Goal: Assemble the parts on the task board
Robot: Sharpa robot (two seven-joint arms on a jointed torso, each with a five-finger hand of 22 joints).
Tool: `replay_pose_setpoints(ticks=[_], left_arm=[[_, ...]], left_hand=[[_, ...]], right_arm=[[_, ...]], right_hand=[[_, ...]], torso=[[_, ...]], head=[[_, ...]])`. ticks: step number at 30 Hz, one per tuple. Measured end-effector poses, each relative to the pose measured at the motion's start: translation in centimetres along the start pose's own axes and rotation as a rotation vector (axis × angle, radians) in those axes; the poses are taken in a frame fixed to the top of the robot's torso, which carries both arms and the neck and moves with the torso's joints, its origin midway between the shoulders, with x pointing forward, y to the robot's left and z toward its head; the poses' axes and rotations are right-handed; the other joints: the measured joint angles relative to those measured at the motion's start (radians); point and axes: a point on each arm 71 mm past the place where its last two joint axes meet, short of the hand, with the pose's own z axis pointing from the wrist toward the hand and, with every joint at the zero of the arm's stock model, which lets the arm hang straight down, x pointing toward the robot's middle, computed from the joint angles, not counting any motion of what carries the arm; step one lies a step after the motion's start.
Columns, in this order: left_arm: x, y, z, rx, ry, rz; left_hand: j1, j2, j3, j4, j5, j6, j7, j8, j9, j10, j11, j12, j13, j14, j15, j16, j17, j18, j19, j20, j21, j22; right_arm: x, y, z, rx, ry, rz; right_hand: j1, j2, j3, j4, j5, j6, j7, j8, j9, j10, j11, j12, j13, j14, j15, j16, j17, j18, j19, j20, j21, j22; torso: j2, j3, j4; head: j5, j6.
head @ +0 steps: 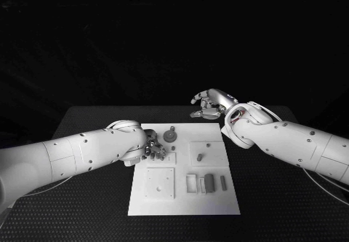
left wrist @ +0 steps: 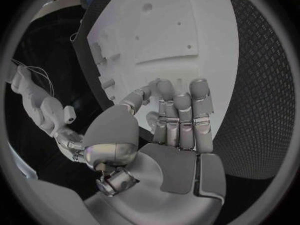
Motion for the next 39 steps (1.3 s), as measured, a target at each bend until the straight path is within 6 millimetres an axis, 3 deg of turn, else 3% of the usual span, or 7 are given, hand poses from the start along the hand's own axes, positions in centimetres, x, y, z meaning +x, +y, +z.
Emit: replay_pose_setpoints(ticks=[39], left_arm=[[0.15, -0.33, 0.21, 0.012, 0.002, 0.045]], left_hand=[[-0.009, 0.009, 0.007, 0.007, -0.012, 0.008, -0.007, 0.0, 0.009, -0.001, 0.002, 0.0, -0.002, 0.0, 0.0, 0.0, -0.011, 0.0, -0.002, -0.003, 0.0, 0.0]], right_arm=[[0.07, -0.02, 0.02, 0.001, 0.008, -0.001]], right_hand=[[0.0, 0.0, 0.0, 0.0, 0.0, -0.001, 0.001, 0.0, 0.0, 0.0, 0.0, 0.0, -0.002, 0.0, 0.0, 0.0, 0.0, 0.0, -0.002, 0.002, 0.0, 0.0]], torso=[[0.0, 0.0004, -0.0003]], head=[[-0.002, 0.0]])
